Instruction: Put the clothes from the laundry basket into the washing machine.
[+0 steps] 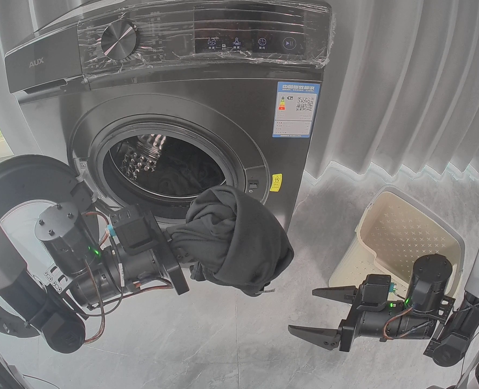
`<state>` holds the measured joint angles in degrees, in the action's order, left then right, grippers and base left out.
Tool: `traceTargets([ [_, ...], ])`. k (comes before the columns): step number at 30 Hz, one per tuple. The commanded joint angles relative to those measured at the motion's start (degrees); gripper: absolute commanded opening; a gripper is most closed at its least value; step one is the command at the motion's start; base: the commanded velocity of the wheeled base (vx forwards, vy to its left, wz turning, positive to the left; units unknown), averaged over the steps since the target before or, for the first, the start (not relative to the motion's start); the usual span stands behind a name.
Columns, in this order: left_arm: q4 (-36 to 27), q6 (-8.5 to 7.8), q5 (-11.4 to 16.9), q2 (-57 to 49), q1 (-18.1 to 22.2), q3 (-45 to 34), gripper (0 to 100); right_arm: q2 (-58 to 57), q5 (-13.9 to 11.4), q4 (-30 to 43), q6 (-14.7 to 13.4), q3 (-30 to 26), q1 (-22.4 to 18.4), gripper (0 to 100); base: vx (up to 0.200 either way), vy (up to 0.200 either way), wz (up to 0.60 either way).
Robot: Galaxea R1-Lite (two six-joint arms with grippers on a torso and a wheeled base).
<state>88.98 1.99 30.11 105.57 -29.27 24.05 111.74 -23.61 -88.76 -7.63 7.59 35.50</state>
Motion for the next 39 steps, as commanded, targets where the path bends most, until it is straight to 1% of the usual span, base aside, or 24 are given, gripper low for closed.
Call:
traceTargets([
  [1, -0.12, 0.83, -0.58, -1.07, -2.28, -5.24, 0, -0.56, -0.03, -0.01, -0.02, 1.63, -0.08, 100, 0.0, 0.0, 0.0],
  [6, -0.21, 2.58, -4.53, -0.8, -3.95, -7.79, 0, -1.61, -0.03, -0.1, -0.02, 1.72, -0.17, 100, 0.0, 0.0, 0.0],
  [7, -0.12, 3.11, -4.97, -0.89, -4.22, -7.79, 0, -1.88, -0.03, -0.1, 0.07, 1.72, -0.17, 100, 0.0, 0.0, 0.0],
  [9, -0.12, 3.64, -6.12, -1.33, -4.39, -7.79, 0, -2.49, -0.03, -0.1, 0.07, 1.81, -0.17, 100, 0.0, 0.0, 0.0],
  [10, -0.21, 3.64, -7.35, -1.42, -4.39, -7.88, 0, -2.84, -0.03, -0.1, 0.16, 1.9, -0.17, 100, 0.0, 0.0, 0.0],
  [12, -0.21, 3.81, -11.74, -1.6, -4.66, -8.58, 0, -3.63, -0.03, -0.1, 1.04, 2.86, -0.08, 100, 0.0, 0.0, 0.0],
  [13, -0.21, 3.81, -11.74, -1.6, -4.66, -8.58, 0, -3.63, -0.03, -0.1, 1.04, 2.86, -0.08, 100, 0.0, 0.0, 0.0],
  [14, -0.21, 4.08, -15.78, -1.42, -6.5, -10.17, 0, -4.34, 0.06, -0.01, 1.74, 3.92, -0.08, 100, 0.0, 0.0, 0.0],
  [15, -0.21, 4.17, -17.54, -0.98, -7.64, -10.6, 0, -4.95, 0.15, -0.01, 1.74, 4.36, -0.08, 100, 0.0, 0.0, 0.0],
  [17, -0.21, 4.96, -20.0, -0.45, -8.61, -11.04, 0, -6.01, 0.32, -0.01, 1.74, 5.15, -0.08, 100, 0.0, 0.0, 0.0],
  [18, -0.12, 5.13, -20.35, -0.37, -8.79, -11.04, 0, -6.09, 0.32, -0.1, 1.74, 5.33, -0.08, 100, 0.0, 0.0, 0.0],
  [19, -0.21, 5.48, -22.29, -0.1, -8.96, -11.04, 0, -6.45, 0.5, -0.1, 1.74, 6.38, -0.17, 100, 0.0, 0.0, 0.0],
  [20, -0.21, 5.48, -22.82, 0.07, -8.96, -11.04, 0, -6.53, 0.59, -0.1, 1.74, 6.73, -0.17, 100, 0.0, 0.0, 0.0],
  [21, -0.21, 5.31, -24.57, 0.51, -8.79, -10.96, 0, -6.71, 1.99, -0.1, 1.48, 7.61, -0.25, 100, 0.0, 0.0, 0.0],
  [22, -0.21, 5.22, -25.19, 0.69, -8.79, -11.04, 0, -6.71, 3.31, -0.1, 1.39, 7.87, -0.52, 100, 0.0, 0.0, 0.0],
  [24, -0.21, 4.96, -25.45, 0.78, -8.61, -11.22, 0, -6.62, 5.51, -0.1, 1.3, 7.96, -0.69, 100, 0.0, 0.0, 0.0],
  [26, -0.3, 4.87, -25.89, 0.87, -8.61, -11.22, 0, -6.62, 6.65, -0.01, 0.95, 7.96, -0.78, 100, 0.0, 0.0, 0.0],
  [28, -0.3, 4.69, -27.65, 0.87, -8.7, -11.22, 0, -6.62, 6.91, -0.01, 0.34, 7.87, -0.87, 100, 0.0, 0.0, 0.0],
  [29, -0.3, 4.69, -27.65, 0.87, -8.7, -11.22, 0, -6.62, 6.91, -0.01, 0.34, 7.87, -0.87, 100, 0.0, 0.0, 0.0],
  [30, -0.3, 4.52, -29.23, 0.87, -8.79, -11.13, 0, -6.71, 6.91, -0.01, 0.25, 7.96, -0.96, 100, 0.0, 0.0, 0.0],
  [31, -0.3, 4.52, -29.5, 0.87, -8.79, -11.22, 0, -6.71, 6.91, -0.01, 0.25, 7.87, -1.05, 100, 0.0, 0.0, 0.0],
  [35, -0.3, 4.17, -29.5, 0.78, -8.87, -11.84, 0, -6.71, 6.83, -0.01, 0.25, 7.79, -0.96, 100, 0.0, 0.0, 0.0],
  [37, -0.3, 4.34, -29.32, 0.87, -8.61, -11.57, 0, -6.53, 6.83, -0.01, 0.25, 7.7, -0.78, 100, 0.0, 0.0, 0.0],
  [39, -0.3, 4.17, -29.06, 1.22, -8.44, -11.4, 0, -6.53, 6.83, -0.01, 0.25, 7.7, -0.69, 100, 0.2, 0.0, 0.0],
])
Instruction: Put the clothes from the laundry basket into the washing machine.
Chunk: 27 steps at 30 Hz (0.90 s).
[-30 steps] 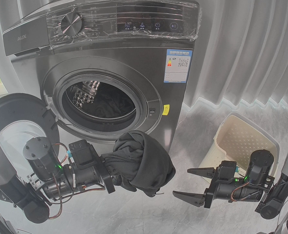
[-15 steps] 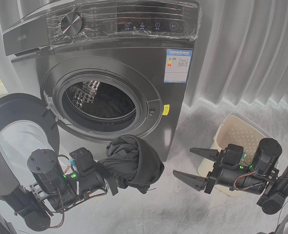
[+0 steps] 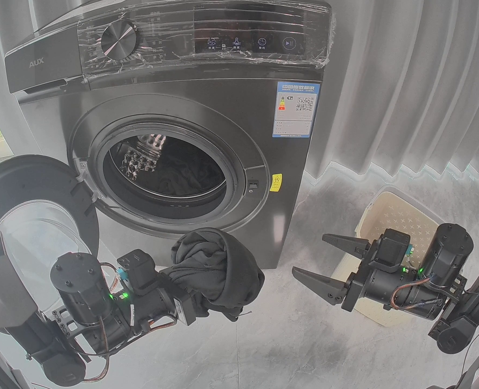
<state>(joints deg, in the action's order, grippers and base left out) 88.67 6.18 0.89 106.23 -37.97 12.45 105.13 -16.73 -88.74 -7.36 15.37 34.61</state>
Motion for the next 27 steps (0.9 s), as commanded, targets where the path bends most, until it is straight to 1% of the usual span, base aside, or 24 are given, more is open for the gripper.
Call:
traceTargets([
  [1, 0.01, -0.12, 0.08, 0.91, 0.27, 0.21, 0, 0.07, -0.06, -0.03, 0.07, -0.08, 0.28, 100, 0.2, 0.0, 0.0],
  [3, 0.1, -0.29, -0.1, 1.53, 0.09, 0.21, 0, 0.07, -0.06, -0.03, 0.07, -0.08, 0.37, 100, 0.2, 0.0, 0.0],
  [6, 0.1, -2.31, -0.36, 2.49, -0.08, 0.03, 0, 0.07, -0.06, -0.03, -0.02, -0.26, 0.55, 100, 0.2, 0.0, 0.0],
  [7, 0.1, -2.49, -0.36, 2.58, -0.08, 0.03, 0, 0.07, -0.06, -0.03, -0.02, -0.26, 0.55, 100, 0.2, 0.0, 0.0],
  [8, 0.18, -3.37, -0.45, 2.84, -0.17, -0.23, 0, 0.07, -0.06, -0.03, -0.02, -0.26, 0.55, 100, 0.0, 0.0, 0.0],
  [16, 0.18, -3.46, -0.36, 2.93, -0.17, -0.32, 0, 0.07, -0.06, -0.03, -0.02, -0.26, 0.55, 100, 0.0, 0.0, 0.0],
  [22, 0.1, -3.54, -0.36, 3.02, -0.26, -0.32, 0, 0.25, -0.06, -0.03, -0.02, -0.26, 0.55, 100, 0.2, 0.0, 0.0],
  [25, 0.1, -3.54, -0.36, 2.93, -0.26, -0.41, 0, 0.25, -0.06, -0.03, -0.02, -0.26, 0.55, 100, 0.0, 0.0, 0.0],
  [27, 0.1, -3.9, -0.36, 3.02, -0.43, -0.41, 0, 0.34, -0.06, -0.03, -0.02, -0.26, 0.55, 100, 0.0, 0.0, 0.0],
])
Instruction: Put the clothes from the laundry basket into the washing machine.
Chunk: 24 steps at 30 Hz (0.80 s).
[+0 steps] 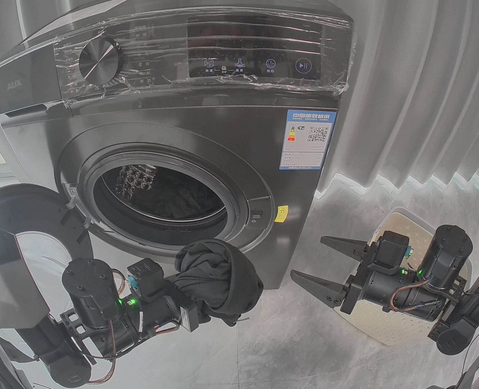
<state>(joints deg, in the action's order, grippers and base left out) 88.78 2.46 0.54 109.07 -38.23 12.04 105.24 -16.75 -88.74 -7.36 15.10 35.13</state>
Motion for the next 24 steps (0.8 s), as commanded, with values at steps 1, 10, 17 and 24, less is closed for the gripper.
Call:
traceTargets([
  [1, 0.07, -0.27, -0.01, 0.18, -0.44, -0.09, 0, 0.23, -0.04, -0.03, -0.02, -0.07, 0.02, 100, 0.0, 0.0, 0.0],
  [10, -0.01, -0.27, -0.01, 0.18, -0.62, -0.09, 0, 0.32, -0.04, -0.03, -0.02, -0.07, 0.02, 100, 0.0, 0.133, 0.0],
  [17, 0.07, -0.35, -0.01, 0.18, -0.44, 0.08, 0, 0.32, -0.04, -0.03, -0.02, -0.07, -0.06, 100, 0.0, 0.086, 0.0],
  [24, 0.07, -0.35, -0.01, 0.35, -0.62, 0.0, 0, 0.32, -0.04, -0.03, -0.02, -0.07, -0.06, 100, 0.0, 0.0, 0.0],
])
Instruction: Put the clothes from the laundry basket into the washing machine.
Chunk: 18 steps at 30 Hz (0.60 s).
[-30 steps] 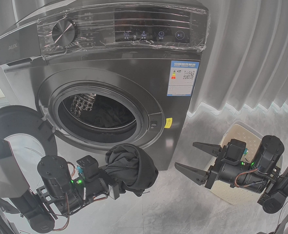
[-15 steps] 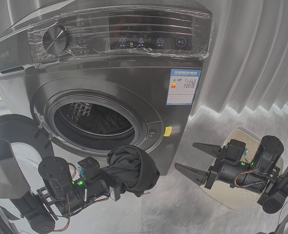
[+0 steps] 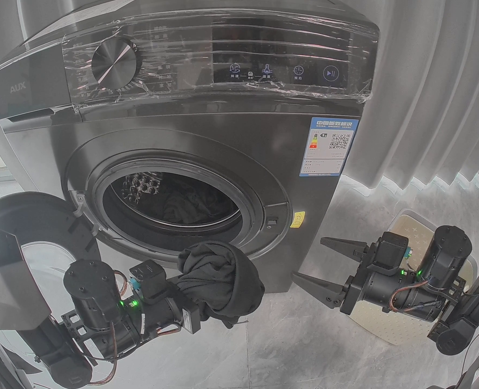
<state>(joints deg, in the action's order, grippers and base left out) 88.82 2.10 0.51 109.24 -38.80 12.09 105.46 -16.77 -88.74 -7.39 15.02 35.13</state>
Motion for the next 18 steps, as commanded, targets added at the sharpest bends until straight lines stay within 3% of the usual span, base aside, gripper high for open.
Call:
traceTargets([
  [1, 0.04, 0.01, 0.02, 0.18, -0.05, -0.05, 0, 0.1, -0.01, -0.03, 0.0, 0.01, -0.06, 100, 0.0, 0.0, 0.0],
  [4, -0.05, 0.01, 0.02, 0.27, -0.05, -0.23, 0, 0.1, -0.01, -0.03, 0.0, 0.01, 0.02, 100, 0.0, 0.0, 0.0],
  [13, 0.04, 0.01, 0.02, 0.18, -0.05, -0.49, 0, 0.62, -0.01, -0.03, 0.0, 0.19, 0.11, 100, 0.0, 0.2, 0.0],
  [18, 0.04, 0.01, 0.02, 0.89, -0.05, -0.49, 0, 1.06, -0.01, -0.03, 0.0, 0.1, 0.11, 100, 0.0, 0.0, 0.0],
])
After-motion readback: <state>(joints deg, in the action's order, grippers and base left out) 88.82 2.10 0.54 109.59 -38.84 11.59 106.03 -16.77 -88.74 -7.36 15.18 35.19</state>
